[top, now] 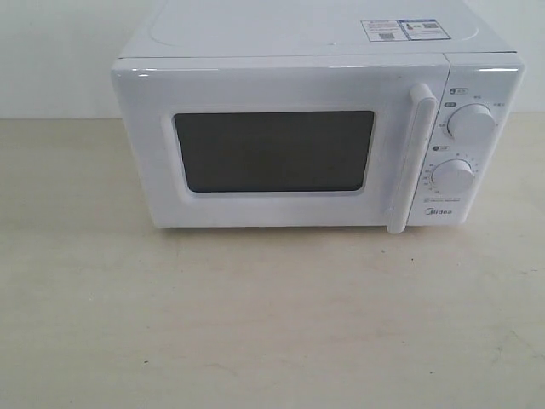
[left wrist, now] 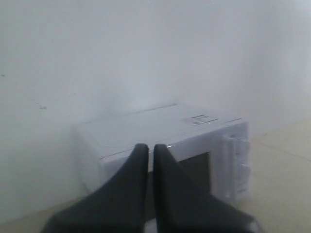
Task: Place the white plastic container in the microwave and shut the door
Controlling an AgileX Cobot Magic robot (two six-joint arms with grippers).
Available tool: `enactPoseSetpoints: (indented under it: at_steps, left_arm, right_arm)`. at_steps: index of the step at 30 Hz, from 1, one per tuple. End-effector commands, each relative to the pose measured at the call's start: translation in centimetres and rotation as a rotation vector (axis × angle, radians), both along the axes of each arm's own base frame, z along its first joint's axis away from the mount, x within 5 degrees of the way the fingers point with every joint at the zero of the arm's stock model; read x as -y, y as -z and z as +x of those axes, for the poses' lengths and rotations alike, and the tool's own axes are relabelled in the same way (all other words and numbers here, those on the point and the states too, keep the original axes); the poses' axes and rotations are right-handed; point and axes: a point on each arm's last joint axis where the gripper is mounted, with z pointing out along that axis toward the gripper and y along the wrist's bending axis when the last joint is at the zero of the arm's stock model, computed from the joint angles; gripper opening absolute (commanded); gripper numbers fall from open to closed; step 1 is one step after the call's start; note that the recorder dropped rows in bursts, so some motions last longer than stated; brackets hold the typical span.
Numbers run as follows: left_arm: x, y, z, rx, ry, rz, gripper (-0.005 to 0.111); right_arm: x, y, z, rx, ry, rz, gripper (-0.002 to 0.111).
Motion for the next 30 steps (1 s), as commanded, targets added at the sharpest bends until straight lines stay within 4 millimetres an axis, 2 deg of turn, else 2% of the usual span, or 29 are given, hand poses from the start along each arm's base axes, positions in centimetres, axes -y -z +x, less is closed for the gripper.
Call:
enactPoseSetpoints:
  at_steps: [1,4,8,15,17,20,23,28,30]
  left_arm:
    - [-0.9,0.3,1.0,0.075,-0.167,0.086,0.004]
    - [-1.0,0.9,2.1,0.109,-0.276,0.123,0.004]
    - [-0.6,3.0,4.1,0.083,-0.384,0.135,0.004]
    - [-0.7,8.5,8.2,0.16,-0.505,0.057,0.004]
    - [-0.8,10.8,9.0,0.139,-0.514,0.054,0.004]
    - [-1.0,13.5,9.8,0.059,-0.538,0.019,0.004]
    - [-1.2,15.2,10.2,-0.009,-0.576,-0.037,0.004]
    - [-1.4,16.0,10.3,-0.027,-0.601,-0.006,0.004]
    - [-1.3,16.6,10.3,-0.086,-0.597,0.031,0.004]
  right_arm:
    - [0.0,0.1,-0.1,0.003,0.007,-0.005,0.0]
    - [0.0,0.1,-0.1,0.003,0.005,-0.006,0.0]
    - [0.0,0.1,-0.1,0.003,0.007,-0.005,0.0]
    - [0.0,0.1,-0.1,0.003,0.007,-0.005,0.0]
    - [0.0,0.1,-0.1,0.003,0.007,-0.005,0.0]
    - [0.0,0.1,-0.1,0.003,0.007,-0.005,0.0]
    - [0.0,0.1,-0.1,0.003,0.007,-0.005,0.0]
    - [0.0,0.1,-0.1,0.002,0.005,-0.005,0.0]
    - [0.0,0.1,-0.1,0.002,0.005,-0.005,0.0]
